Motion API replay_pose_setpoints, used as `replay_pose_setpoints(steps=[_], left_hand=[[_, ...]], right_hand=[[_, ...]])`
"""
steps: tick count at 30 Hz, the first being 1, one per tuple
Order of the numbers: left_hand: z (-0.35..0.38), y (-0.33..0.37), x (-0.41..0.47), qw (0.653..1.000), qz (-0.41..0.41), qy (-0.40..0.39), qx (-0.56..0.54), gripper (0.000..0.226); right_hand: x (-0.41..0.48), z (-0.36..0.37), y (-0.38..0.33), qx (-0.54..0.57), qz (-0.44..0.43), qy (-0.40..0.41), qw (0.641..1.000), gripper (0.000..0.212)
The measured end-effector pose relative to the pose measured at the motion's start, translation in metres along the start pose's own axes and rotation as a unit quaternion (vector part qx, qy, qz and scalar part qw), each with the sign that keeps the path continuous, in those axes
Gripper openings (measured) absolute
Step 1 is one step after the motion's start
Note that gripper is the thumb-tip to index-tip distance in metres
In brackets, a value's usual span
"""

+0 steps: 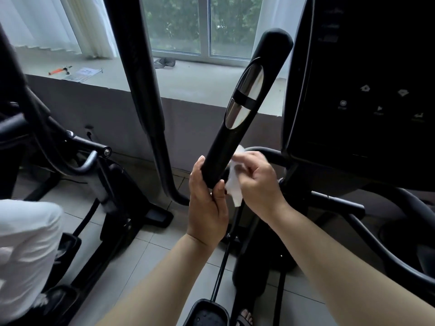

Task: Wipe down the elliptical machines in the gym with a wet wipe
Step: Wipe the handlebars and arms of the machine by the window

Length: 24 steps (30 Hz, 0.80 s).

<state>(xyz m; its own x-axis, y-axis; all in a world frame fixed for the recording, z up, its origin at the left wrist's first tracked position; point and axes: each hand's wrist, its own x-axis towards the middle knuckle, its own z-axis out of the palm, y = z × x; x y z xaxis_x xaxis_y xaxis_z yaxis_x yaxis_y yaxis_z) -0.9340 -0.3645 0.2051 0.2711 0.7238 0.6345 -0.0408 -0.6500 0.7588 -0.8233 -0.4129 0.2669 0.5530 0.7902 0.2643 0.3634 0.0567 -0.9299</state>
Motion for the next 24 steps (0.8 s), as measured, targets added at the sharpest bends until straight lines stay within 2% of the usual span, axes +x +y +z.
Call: replay_pose_setpoints(steps=[1,3,6,8,10,12,14,16,18,21,24], left_hand=[[-0.001,0.001,0.000,1.000,0.000,0.000,0.008,0.054],[-0.002,0.003,-0.001,1.000,0.000,-0.006,0.011,0.055],[-0.004,0.000,-0.001,1.000,0.003,-0.012,-0.006,0.060],[-0.004,-0.001,-0.002,1.000,-0.003,-0.014,-0.011,0.057],[-0.004,0.001,-0.003,1.000,-0.009,-0.011,-0.001,0.052],[-0.005,0.002,-0.005,1.000,-0.011,-0.012,0.002,0.052],[-0.007,0.003,-0.005,0.999,-0.024,-0.025,-0.016,0.055],[-0.010,0.003,-0.006,0.999,-0.037,-0.028,-0.024,0.059],[-0.014,0.005,-0.008,0.997,-0.045,-0.034,-0.047,0.063],[-0.018,0.015,-0.006,0.993,-0.074,-0.032,-0.083,0.065],[-0.020,0.025,-0.004,0.994,-0.075,-0.022,-0.081,0.055]], right_hand=[[0.003,0.002,0.001,-0.008,0.019,0.034,0.999,0.038],[0.003,0.008,0.000,-0.034,0.036,0.029,0.998,0.033],[-0.007,0.011,-0.007,-0.050,0.004,-0.059,0.997,0.037],[-0.007,0.004,-0.015,0.019,0.033,-0.108,0.993,0.035],[-0.002,0.002,-0.013,0.009,0.046,-0.085,0.995,0.027],[-0.006,0.006,-0.019,-0.049,0.048,-0.068,0.995,0.027],[-0.015,0.015,-0.027,-0.037,0.051,-0.064,0.996,0.031],[-0.021,0.016,-0.039,0.094,0.115,-0.067,0.987,0.028],[-0.022,0.012,-0.050,0.223,0.190,-0.076,0.953,0.019],[-0.024,0.004,-0.061,0.295,0.240,-0.076,0.922,0.023],[-0.021,-0.005,-0.068,0.343,0.247,-0.067,0.904,0.026]])
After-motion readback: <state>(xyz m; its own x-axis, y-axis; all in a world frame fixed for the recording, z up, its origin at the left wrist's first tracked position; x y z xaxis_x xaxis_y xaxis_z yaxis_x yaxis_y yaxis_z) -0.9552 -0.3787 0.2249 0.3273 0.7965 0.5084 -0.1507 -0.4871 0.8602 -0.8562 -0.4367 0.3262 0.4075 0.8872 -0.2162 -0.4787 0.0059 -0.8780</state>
